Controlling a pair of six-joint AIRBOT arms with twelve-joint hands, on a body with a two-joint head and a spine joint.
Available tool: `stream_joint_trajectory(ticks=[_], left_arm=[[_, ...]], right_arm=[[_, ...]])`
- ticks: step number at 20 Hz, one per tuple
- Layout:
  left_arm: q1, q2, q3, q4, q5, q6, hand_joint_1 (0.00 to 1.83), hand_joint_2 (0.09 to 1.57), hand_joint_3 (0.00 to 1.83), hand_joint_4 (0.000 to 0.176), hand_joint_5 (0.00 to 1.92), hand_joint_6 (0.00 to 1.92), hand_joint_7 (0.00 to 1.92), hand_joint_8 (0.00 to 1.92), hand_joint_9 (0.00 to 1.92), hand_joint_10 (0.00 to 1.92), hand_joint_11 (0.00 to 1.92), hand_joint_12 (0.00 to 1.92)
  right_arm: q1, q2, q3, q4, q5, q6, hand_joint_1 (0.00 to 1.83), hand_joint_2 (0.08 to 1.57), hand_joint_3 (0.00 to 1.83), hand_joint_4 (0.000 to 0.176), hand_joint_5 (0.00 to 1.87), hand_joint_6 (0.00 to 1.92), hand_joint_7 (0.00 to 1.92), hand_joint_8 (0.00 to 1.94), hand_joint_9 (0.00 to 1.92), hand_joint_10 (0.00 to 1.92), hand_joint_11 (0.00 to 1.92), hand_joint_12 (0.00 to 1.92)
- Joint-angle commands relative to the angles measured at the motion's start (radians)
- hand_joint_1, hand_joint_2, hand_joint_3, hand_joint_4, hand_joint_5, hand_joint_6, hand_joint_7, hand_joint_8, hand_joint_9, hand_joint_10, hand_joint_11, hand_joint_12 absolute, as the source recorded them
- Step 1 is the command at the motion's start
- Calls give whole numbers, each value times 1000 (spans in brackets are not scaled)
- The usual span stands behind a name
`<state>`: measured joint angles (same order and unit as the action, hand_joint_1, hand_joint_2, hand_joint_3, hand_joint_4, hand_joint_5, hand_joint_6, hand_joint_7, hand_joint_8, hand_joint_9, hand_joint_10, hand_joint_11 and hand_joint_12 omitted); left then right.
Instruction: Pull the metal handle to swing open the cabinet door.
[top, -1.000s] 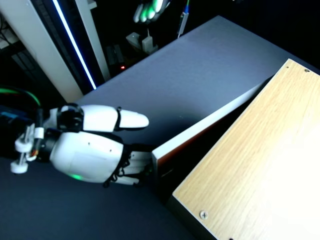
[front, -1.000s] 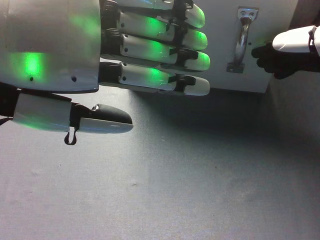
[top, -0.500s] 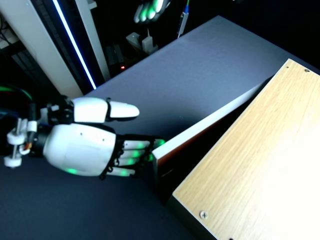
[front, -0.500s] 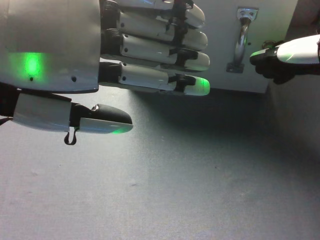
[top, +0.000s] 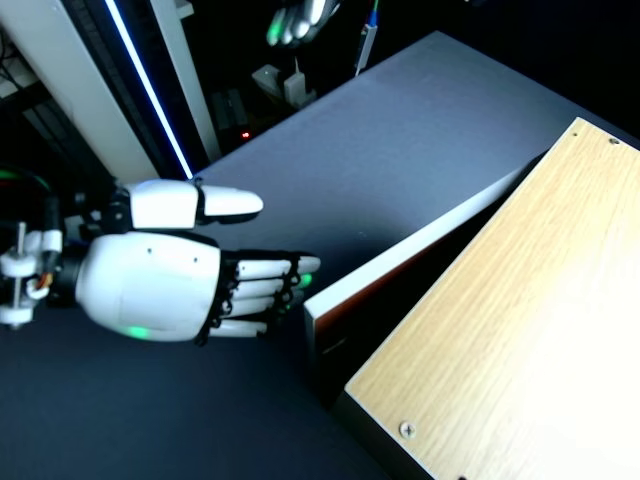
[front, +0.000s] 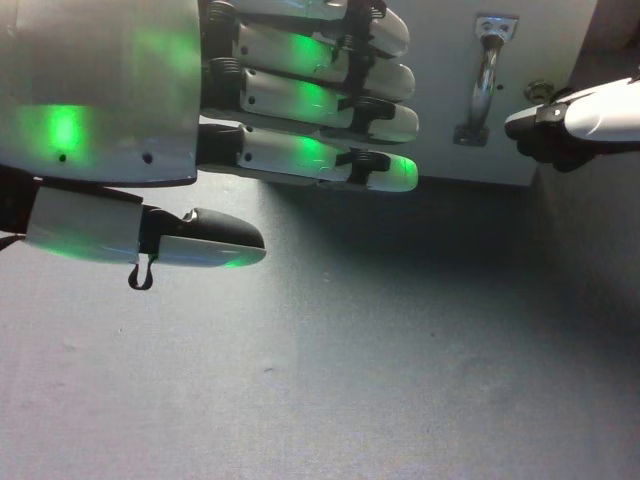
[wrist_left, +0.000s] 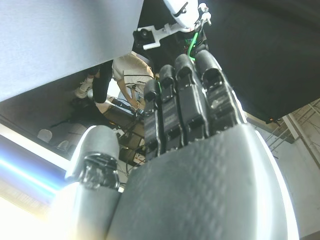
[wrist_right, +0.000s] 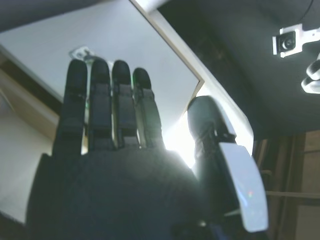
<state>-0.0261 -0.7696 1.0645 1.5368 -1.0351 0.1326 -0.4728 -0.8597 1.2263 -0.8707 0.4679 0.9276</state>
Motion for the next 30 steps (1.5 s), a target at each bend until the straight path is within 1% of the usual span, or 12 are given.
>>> stream_joint_trajectory(ticks=[1, 7, 13, 16, 21, 24, 30], left_arm=[[-12, 7, 0, -98, -22, 4, 0, 1571, 62, 0, 315, 2, 325, 2, 292, 1, 0, 624], [-12, 7, 0, -98, -22, 4, 0, 1571, 74, 0, 321, 2, 331, 2, 298, 2, 0, 646], [-12, 7, 0, -98, -22, 4, 0, 1571, 74, 0, 305, 1, 317, 1, 285, 1, 0, 625], [-12, 7, 0, -98, -22, 4, 0, 1571, 70, 0, 310, 3, 322, 2, 291, 3, 0, 626], [-12, 7, 0, -98, -22, 4, 0, 1571, 81, 0, 314, 1, 327, 2, 299, 2, 0, 654], [-12, 7, 0, -98, -22, 4, 0, 1571, 79, 0, 322, 4, 332, 2, 299, 2, 0, 640], [-12, 7, 0, -98, -22, 4, 0, 1571, 73, 0, 313, 2, 322, 0, 292, 0, 0, 634]], right_arm=[[8, 9, 11, 35, 77, 11, 0, 1534, 1, 0, 332, 0, 353, 0, 315, 0, 0, 833], [5, 9, 39, -21, 77, 11, 0, 1537, 2, 0, 331, 0, 356, 1, 321, 2, 0, 837], [5, 9, 60, -81, 83, 11, 0, 1536, 1, 0, 326, 0, 359, 2, 321, 2, 0, 836], [5, 9, 79, -106, 84, 11, 0, 1535, 0, 0, 346, 4, 374, 4, 336, 4, 0, 878], [5, 5, 101, -154, 95, 11, 0, 1529, 0, 0, 343, 1, 370, 1, 334, 2, 0, 861], [5, -4, 124, -186, 95, 11, 0, 1532, 0, 0, 328, 0, 358, 1, 315, 2, 0, 812], [6, -14, 184, -224, 96, 11, 0, 1530, 0, 0, 343, 6, 372, 4, 326, 4, 0, 837]])
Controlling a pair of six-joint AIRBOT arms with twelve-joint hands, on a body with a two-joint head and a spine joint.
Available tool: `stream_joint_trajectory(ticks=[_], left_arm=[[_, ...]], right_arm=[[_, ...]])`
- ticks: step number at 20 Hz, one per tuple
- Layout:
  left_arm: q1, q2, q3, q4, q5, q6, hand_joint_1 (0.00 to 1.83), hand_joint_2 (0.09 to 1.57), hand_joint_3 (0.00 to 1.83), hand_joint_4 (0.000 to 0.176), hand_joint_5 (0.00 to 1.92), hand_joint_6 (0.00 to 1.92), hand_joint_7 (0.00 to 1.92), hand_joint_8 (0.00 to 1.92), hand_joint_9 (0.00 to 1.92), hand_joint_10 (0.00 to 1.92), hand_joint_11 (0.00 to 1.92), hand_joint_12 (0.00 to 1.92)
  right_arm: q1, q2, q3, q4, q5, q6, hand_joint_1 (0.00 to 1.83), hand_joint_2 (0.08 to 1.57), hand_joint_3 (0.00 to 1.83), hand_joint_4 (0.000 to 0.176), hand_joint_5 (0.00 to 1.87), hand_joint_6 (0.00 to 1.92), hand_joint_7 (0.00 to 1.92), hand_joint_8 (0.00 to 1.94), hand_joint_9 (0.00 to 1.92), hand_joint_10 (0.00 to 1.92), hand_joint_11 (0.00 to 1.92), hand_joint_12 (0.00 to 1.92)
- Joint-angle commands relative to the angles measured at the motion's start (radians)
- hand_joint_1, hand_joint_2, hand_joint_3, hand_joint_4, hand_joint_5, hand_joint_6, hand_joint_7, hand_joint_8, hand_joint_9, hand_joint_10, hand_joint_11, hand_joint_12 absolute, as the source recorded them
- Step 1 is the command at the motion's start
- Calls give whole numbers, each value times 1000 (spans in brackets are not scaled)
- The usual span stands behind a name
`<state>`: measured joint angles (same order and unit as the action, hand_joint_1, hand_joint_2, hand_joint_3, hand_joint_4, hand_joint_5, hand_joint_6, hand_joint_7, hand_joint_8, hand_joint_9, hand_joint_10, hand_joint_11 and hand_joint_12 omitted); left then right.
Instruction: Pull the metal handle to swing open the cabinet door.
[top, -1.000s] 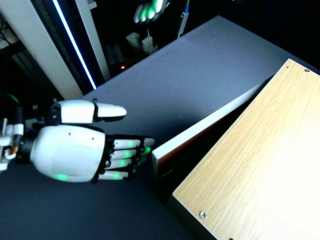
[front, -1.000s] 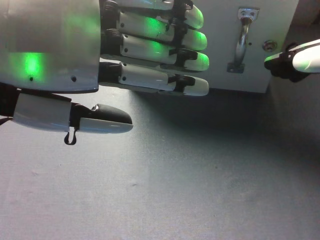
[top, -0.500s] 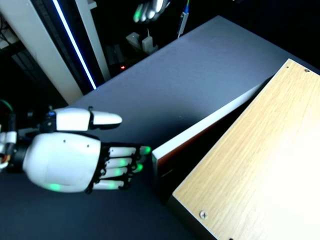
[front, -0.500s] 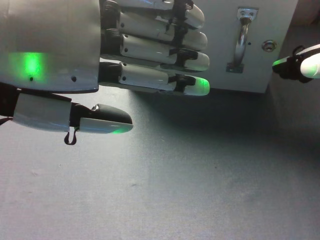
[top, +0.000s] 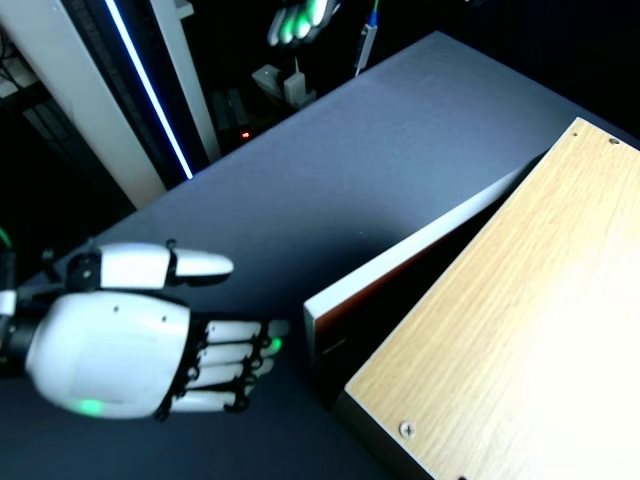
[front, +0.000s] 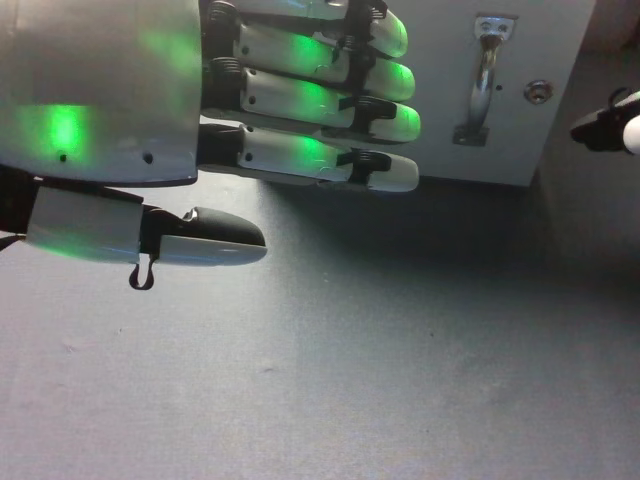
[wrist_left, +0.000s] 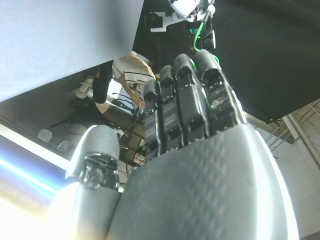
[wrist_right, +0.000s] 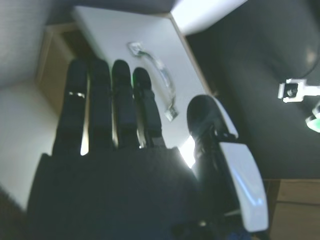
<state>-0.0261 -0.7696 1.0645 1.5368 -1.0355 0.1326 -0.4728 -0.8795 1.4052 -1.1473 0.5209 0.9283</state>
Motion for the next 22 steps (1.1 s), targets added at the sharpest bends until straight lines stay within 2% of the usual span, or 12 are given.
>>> stream_joint_trajectory(ticks=[1, 8, 22], left_arm=[[-12, 7, 0, -98, -21, 4, 0, 1571, 74, 0, 312, 1, 321, 0, 291, 0, 0, 633], [-12, 7, 0, -98, -21, 4, 0, 1571, 77, 0, 309, 0, 321, 0, 292, 0, 0, 637], [-12, 7, 0, -98, -21, 4, 0, 1571, 74, 0, 311, 0, 321, 0, 297, 0, 0, 673]], right_arm=[[6, 3, 17, 48, 42, 10, 0, 1530, 0, 0, 344, 6, 373, 4, 327, 4, 0, 840], [6, -27, 86, 36, 41, 10, 0, 1533, 1, 0, 347, 3, 374, 1, 328, 2, 0, 856], [47, -52, 71, 63, -82, 10, 0, 1537, 2, 0, 337, 3, 366, 2, 331, 3, 0, 859]])
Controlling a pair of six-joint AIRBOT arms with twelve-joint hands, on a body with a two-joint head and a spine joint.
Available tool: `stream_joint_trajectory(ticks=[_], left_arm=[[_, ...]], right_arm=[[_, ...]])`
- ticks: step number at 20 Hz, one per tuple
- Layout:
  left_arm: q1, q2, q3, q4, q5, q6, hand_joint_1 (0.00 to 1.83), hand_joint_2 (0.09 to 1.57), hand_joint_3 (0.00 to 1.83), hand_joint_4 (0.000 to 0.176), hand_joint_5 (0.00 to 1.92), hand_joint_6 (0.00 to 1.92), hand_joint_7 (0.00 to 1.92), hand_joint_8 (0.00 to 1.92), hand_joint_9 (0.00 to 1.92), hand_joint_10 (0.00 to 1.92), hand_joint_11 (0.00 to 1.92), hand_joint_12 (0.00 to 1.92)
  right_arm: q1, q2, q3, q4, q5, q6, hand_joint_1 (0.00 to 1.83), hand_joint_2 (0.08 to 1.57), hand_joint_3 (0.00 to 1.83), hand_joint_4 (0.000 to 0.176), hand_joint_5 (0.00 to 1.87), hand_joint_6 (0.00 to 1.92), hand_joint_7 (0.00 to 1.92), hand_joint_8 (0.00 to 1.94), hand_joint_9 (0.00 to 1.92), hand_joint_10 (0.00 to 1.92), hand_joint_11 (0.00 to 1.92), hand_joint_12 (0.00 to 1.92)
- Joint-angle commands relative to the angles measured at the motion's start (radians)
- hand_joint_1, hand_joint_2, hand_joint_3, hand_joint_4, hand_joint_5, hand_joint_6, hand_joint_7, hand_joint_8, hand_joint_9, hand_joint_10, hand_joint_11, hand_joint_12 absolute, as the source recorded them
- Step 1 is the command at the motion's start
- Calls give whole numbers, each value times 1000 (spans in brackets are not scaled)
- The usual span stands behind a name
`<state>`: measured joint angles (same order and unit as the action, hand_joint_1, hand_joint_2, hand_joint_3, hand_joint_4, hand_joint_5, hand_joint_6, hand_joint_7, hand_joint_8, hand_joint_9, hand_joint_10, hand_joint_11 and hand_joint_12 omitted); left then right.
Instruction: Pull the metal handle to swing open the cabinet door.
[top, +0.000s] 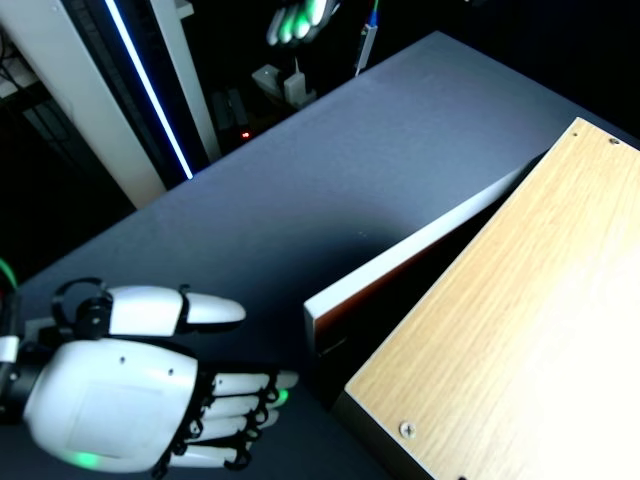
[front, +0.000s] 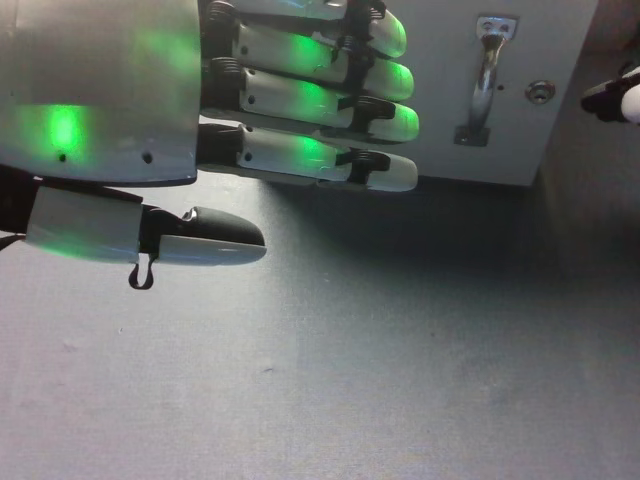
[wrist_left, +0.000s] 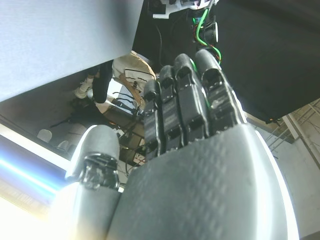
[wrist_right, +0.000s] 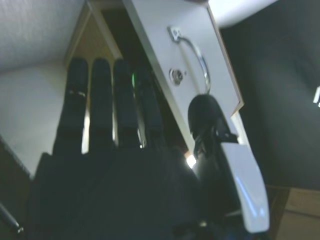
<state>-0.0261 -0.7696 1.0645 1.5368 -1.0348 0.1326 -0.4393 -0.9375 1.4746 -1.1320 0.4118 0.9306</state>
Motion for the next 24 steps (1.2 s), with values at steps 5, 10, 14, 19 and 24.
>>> stream_joint_trajectory(ticks=[5, 10, 14, 19, 24], left_arm=[[-12, 7, 0, -98, -22, 4, 0, 1571, 75, 0, 310, 0, 322, 0, 298, 1, 0, 684], [-12, 7, 0, -98, -22, 4, 0, 1571, 67, 0, 307, 0, 324, 3, 298, 3, 0, 673], [-12, 7, 0, -98, -22, 4, 0, 1571, 70, 0, 300, 4, 320, 3, 296, 2, 0, 663], [-12, 7, 0, -98, -22, 4, 0, 1571, 55, 0, 308, 4, 328, 3, 301, 3, 0, 648], [-12, 7, 0, -98, -22, 4, 0, 1571, 64, 0, 314, 4, 332, 2, 305, 2, 0, 651]], right_arm=[[27, -2, -35, 96, -53, 8, 0, 1539, 1, 0, 342, 1, 371, 1, 339, 2, 0, 889], [37, -11, -47, 153, -98, 8, 0, 1540, 0, 0, 349, 2, 376, 0, 347, 2, 0, 903], [45, -22, -54, 198, -129, 8, 0, 1541, 0, 0, 347, 4, 371, 2, 343, 1, 0, 877], [46, -37, -65, 273, -143, 8, 0, 1533, 0, 0, 353, 3, 378, 1, 349, 1, 1, 886], [46, -52, -74, 327, -164, 8, 0, 1537, 0, 0, 368, 6, 377, 1, 349, 0, 0, 895]])
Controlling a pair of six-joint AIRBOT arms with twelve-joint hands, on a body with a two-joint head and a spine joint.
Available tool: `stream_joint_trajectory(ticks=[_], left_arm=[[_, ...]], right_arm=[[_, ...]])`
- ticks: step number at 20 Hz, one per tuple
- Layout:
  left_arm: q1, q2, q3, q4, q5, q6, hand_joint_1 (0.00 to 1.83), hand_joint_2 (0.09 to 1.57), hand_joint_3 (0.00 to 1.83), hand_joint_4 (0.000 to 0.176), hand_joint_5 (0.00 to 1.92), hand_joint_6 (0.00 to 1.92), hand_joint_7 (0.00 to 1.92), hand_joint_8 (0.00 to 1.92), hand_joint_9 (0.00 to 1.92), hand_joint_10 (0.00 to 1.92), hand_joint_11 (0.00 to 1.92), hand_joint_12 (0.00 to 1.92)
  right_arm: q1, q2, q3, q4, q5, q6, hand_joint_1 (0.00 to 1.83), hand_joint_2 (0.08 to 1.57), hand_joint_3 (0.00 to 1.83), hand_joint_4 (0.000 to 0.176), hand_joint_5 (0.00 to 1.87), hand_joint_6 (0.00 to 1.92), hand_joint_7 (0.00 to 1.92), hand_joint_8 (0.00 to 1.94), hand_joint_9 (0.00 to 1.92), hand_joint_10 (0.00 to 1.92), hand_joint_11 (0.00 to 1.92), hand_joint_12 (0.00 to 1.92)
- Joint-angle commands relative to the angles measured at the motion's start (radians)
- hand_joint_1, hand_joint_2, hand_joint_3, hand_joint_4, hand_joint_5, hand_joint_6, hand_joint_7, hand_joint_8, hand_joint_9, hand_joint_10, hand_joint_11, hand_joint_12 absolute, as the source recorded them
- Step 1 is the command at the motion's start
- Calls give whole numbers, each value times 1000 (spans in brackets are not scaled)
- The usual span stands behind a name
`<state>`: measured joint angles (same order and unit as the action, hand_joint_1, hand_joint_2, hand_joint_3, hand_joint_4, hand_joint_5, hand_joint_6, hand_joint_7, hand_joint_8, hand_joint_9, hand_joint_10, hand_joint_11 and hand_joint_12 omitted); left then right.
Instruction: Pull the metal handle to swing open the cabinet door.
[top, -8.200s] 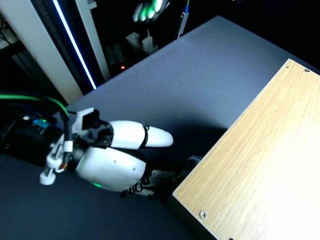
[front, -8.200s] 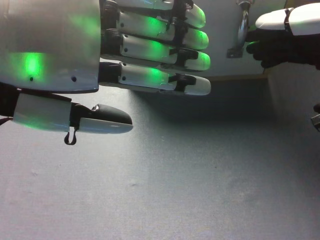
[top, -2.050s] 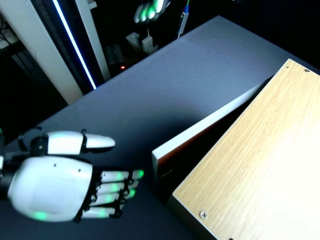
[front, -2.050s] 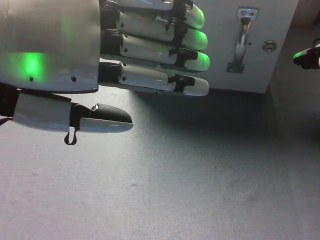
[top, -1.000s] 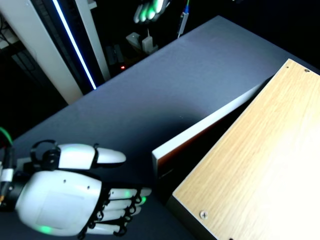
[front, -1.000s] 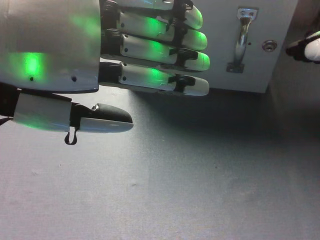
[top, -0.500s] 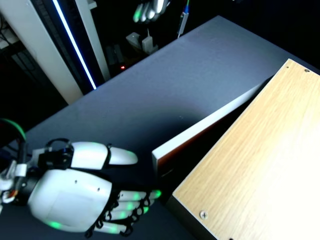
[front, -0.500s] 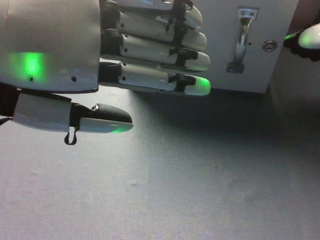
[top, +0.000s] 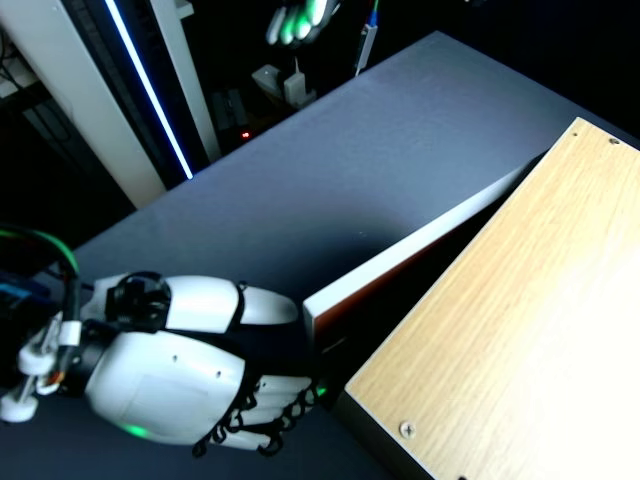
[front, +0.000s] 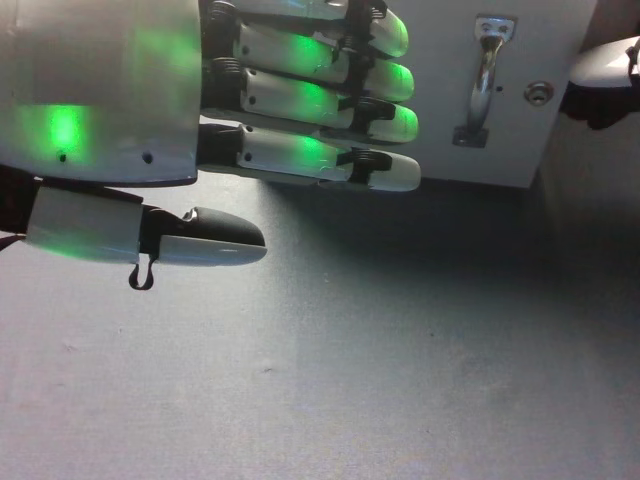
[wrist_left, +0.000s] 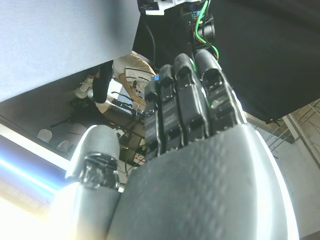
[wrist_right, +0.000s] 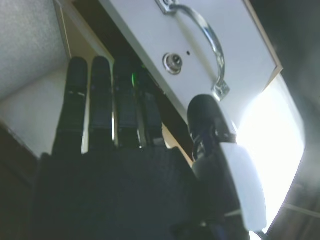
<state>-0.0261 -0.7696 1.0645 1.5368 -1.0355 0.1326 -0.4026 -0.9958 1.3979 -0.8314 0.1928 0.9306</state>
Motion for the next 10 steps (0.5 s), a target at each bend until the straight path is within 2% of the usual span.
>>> stream_joint_trajectory(ticks=[1, 10], left_arm=[[-12, 7, 0, -98, -21, 4, 0, 1571, 68, 0, 319, 3, 337, 3, 308, 2, 0, 667], [-12, 7, 0, -98, -21, 4, 0, 1571, 53, 0, 310, 0, 331, 0, 302, 0, 0, 659]], right_arm=[[10, 6, 2, 29, 51, 8, 0, 1539, 0, 0, 360, 2, 374, 0, 343, 0, 0, 891], [10, 9, -20, 33, 68, 8, 0, 1536, 0, 0, 357, 6, 382, 6, 356, 7, 17, 886]])
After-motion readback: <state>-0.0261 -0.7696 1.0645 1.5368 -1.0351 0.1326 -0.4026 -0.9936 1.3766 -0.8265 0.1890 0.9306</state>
